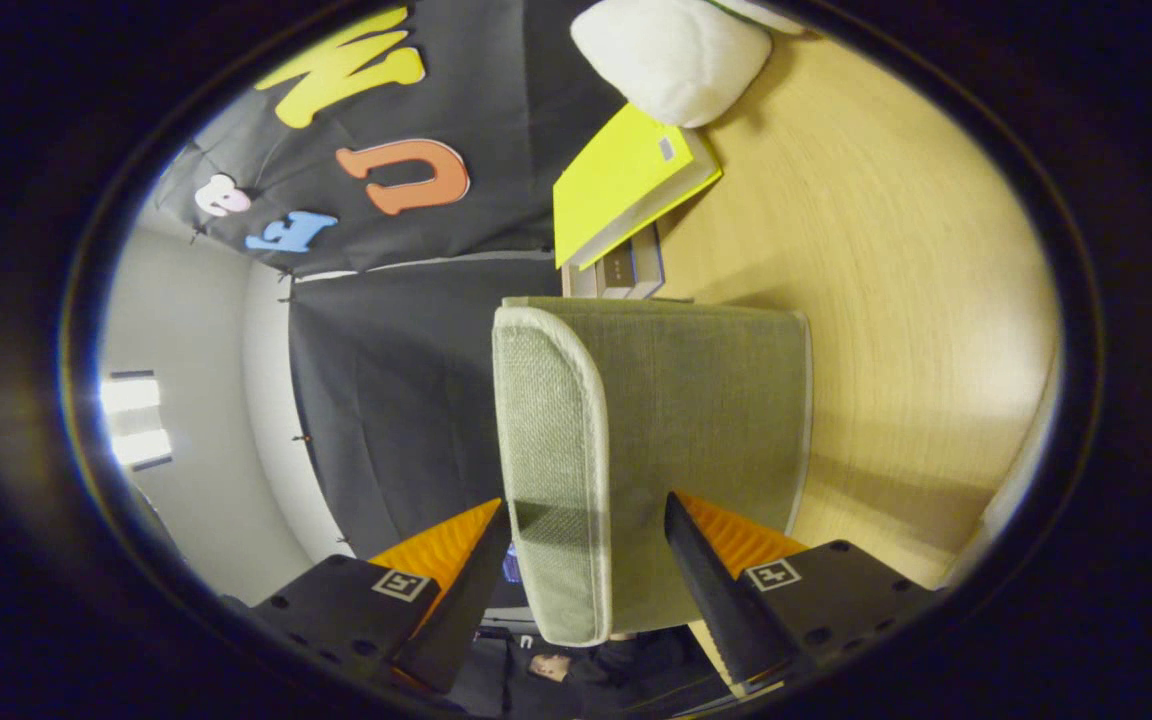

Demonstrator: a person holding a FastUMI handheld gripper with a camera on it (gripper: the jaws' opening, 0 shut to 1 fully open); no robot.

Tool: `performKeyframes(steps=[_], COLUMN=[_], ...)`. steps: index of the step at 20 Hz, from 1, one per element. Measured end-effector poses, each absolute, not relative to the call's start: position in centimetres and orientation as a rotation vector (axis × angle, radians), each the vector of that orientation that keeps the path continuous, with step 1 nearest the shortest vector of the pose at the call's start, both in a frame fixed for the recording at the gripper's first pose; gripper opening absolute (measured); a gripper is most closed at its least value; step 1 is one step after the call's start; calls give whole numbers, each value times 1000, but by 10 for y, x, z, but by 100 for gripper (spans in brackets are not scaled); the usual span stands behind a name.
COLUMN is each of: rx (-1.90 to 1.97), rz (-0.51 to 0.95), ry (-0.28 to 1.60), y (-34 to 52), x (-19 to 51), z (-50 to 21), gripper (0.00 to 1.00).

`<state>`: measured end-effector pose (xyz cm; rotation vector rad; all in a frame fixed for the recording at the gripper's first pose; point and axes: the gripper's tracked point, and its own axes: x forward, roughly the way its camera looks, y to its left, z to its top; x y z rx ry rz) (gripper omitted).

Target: Open the storage box then place both shoes into the box .Put the left shoe in first, then the right shoe, with the right side of both shoes facing outward in a uniform manner.

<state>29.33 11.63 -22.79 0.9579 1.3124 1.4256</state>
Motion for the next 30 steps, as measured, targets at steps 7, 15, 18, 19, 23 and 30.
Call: performKeyframes(steps=[7, 15, 18, 19, 23, 30], rx=[940, 903, 914, 906, 897, 848], rz=[1430, 1448, 1446, 1450, 1418, 1339], ry=[1290, 1252, 1246, 1234, 1154, 1034], y=[103, 95, 101, 105, 125, 186], x=[296, 281, 267, 263, 256, 245], z=[-217, -183, -165, -158, -124, -66], gripper=[45, 5, 5, 5, 5, 5])
